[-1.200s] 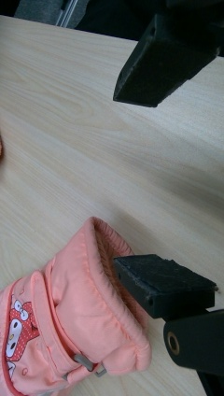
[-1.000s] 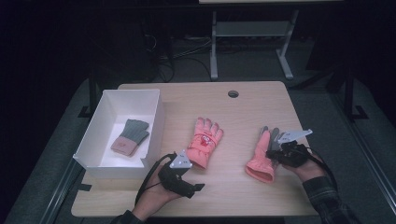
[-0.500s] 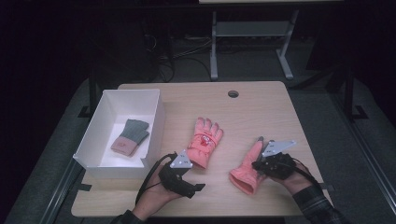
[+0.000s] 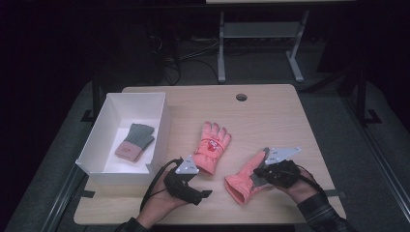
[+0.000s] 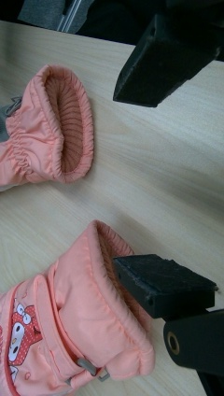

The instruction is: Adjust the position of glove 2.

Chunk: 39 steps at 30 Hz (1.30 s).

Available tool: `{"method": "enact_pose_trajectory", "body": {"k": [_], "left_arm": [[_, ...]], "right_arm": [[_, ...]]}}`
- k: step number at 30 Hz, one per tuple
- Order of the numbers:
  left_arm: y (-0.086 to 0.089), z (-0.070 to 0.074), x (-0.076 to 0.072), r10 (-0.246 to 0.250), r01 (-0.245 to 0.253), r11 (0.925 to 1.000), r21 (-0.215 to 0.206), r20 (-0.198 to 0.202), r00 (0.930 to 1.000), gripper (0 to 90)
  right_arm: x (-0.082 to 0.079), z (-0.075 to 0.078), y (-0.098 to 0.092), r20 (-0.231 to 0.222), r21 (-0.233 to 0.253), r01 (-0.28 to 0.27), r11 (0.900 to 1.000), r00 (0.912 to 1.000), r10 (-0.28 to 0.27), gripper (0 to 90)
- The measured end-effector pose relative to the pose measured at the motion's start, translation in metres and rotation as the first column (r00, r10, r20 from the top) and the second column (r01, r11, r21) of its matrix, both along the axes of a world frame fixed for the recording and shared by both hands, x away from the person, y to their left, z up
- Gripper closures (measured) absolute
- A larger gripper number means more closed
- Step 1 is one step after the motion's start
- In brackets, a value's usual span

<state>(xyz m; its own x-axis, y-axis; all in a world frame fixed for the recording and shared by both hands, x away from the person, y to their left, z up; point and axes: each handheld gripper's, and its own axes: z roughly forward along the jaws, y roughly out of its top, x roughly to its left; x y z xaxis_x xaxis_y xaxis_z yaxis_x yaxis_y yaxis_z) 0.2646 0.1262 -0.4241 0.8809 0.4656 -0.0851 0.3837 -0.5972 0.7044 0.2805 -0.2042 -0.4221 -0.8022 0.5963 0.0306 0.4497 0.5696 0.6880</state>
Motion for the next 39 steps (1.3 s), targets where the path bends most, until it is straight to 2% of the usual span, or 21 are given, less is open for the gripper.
{"method": "enact_pose_trajectory", "body": {"k": [1, 3, 8, 9, 14, 16, 20, 29, 30, 32, 34, 36, 37, 39], "left_arm": [[0.0, 0.0, 0.0, 0.0, 0.0, 1.0, 0.002, -0.001, 1.0, 16.7], [-0.001, -0.001, 0.0, 0.003, -0.003, 1.0, -0.002, -0.003, 1.0, 16.8], [-0.001, -0.001, 0.0, 0.001, -0.001, 1.0, 0.002, -0.004, 1.0, 16.8], [-0.002, -0.001, -0.001, 0.007, -0.007, 1.0, -0.004, -0.004, 1.0, 16.8], [0.0, 0.0, 0.0, 0.004, -0.004, 1.0, 0.0, 0.001, 1.0, 16.8], [0.001, 0.001, 0.0, 0.007, -0.007, 1.0, -0.005, 0.003, 1.0, 16.8], [0.001, 0.001, 0.0, 0.008, -0.008, 1.0, -0.005, 0.004, 1.0, 16.8], [0.001, 0.001, 0.0, 0.009, -0.009, 1.0, 0.001, -0.001, 1.0, 17.2], [0.001, 0.001, 0.0, 0.02, -0.02, 0.9998, -0.007, -0.004, 0.9998, 17.2], [0.001, 0.002, 0.001, 0.029, -0.029, 0.9996, -0.001, -0.011, 0.9995, 17.3], [0.001, 0.003, 0.002, 0.025, -0.025, 0.9997, 0.007, -0.008, 0.9997, 18.4], [0.002, 0.006, 0.003, 0.041, -0.041, 0.9992, -0.003, -0.01, 0.9991, 19.1], [0.002, 0.006, 0.003, 0.041, -0.041, 0.9992, -0.003, -0.01, 0.9991, 20.2], [0.003, 0.008, 0.006, 0.061, -0.061, 0.9979, -0.021, -0.015, 0.998, 21.3]], "right_arm": [[0.002, 0.001, -0.011, 0.0, 0.009, 0.045, 0.999, 0.999, -0.045, 90.0], [0.007, -0.002, -0.02, 0.0, 0.001, 0.075, 0.997, 0.9972, -0.075, 90.0], [0.015, -0.014, -0.02, -0.033, -0.021, 0.084, 0.996, 0.9959, -0.085, 90.0], [0.016, -0.018, -0.015, -0.027, -0.034, 0.069, 0.997, 0.9972, -0.07, 90.0], [0.016, -0.018, -0.002, -0.029, -0.034, 0.033, 0.999, 0.999, -0.034, 90.0], [0.013, -0.018, 0.009, -0.031, -0.037, 0.004, 0.999, 0.9995, -0.006, 90.0], [0.009, -0.019, 0.017, -0.032, -0.03, -0.03, 0.999, 0.9991, 0.029, 90.0], [0.007, -0.017, 0.023, -0.031, -0.005, -0.048, 0.999, 0.9983, 0.048, 90.0], [0.006, -0.014, 0.017, -0.023, 0.018, -0.026, 1.0, 0.9994, 0.026, 82.2], [0.005, -0.012, 0.011, -0.015, 0.017, -0.009, 1.0, 0.9998, 0.01, 77.5], [0.004, -0.011, 0.001, -0.015, 0.026, 0.019, 0.999, 0.9997, -0.019, 70.1], [0.004, -0.01, -0.009, -0.019, 0.031, 0.052, 0.998, 0.9985, -0.052, 60.2], [0.004, -0.01, -0.009, -0.019, 0.031, 0.052, 0.998, 0.9985, -0.052, 60.2], [0.0, -0.011, -0.022, -0.031, 0.036, 0.101, 0.994, 0.9945, -0.1, 44.9]]}}
